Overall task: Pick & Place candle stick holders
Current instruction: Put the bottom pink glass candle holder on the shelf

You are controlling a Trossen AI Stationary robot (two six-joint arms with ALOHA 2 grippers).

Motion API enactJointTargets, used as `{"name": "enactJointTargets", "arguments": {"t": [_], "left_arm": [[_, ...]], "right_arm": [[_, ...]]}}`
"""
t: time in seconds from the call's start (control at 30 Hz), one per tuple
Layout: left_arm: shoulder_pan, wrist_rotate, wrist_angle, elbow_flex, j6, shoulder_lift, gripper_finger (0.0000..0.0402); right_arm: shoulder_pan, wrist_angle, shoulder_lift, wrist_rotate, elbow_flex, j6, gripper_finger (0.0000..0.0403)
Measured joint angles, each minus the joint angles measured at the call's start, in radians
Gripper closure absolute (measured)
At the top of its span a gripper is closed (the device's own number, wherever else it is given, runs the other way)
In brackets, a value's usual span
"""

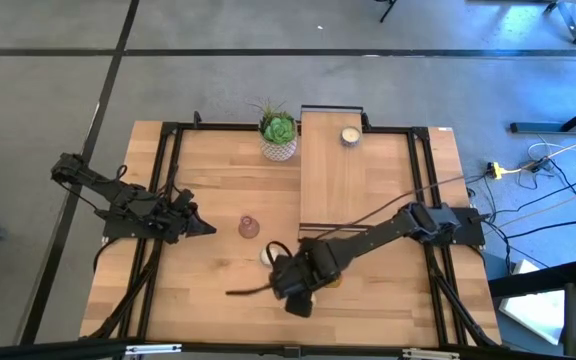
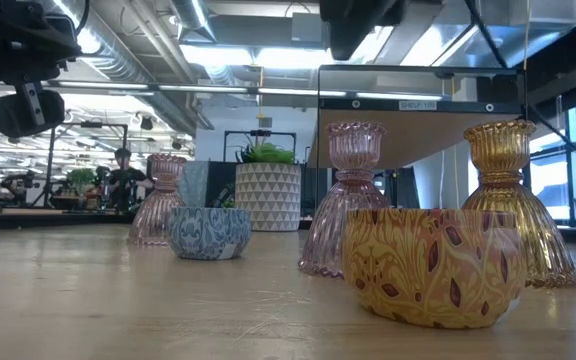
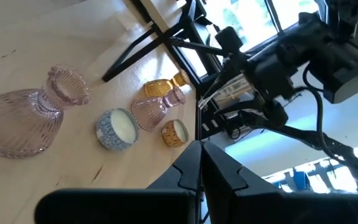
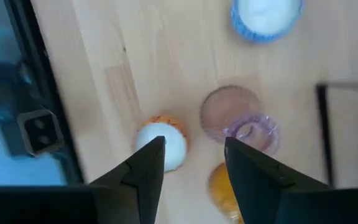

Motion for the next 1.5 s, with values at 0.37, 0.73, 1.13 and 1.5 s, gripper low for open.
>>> {"name": "enactJointTargets", "arguments": {"t": [0.37, 0.73, 1.13, 1.5], "left_arm": [[0.000, -0.010, 0.000, 0.000, 0.001, 0.000, 0.0395], [0.000, -0.016, 0.000, -0.001, 0.003, 0.000, 0.0395], [0.000, -0.032, 0.000, -0.001, 0.003, 0.000, 0.0395], [0.000, -0.042, 0.000, -0.001, 0.003, 0.000, 0.0395]], "right_arm": [[0.019, 0.001, 0.012, 0.099, 0.000, -0.094, 0.0231], [0.018, -0.020, 0.074, 0.075, 0.000, -0.093, 0.0231], [0.017, -0.091, 0.080, 0.136, 0.000, -0.019, 0.0232], [0.004, -0.066, 0.080, 0.114, -0.033, 0.063, 0.0232]]}}
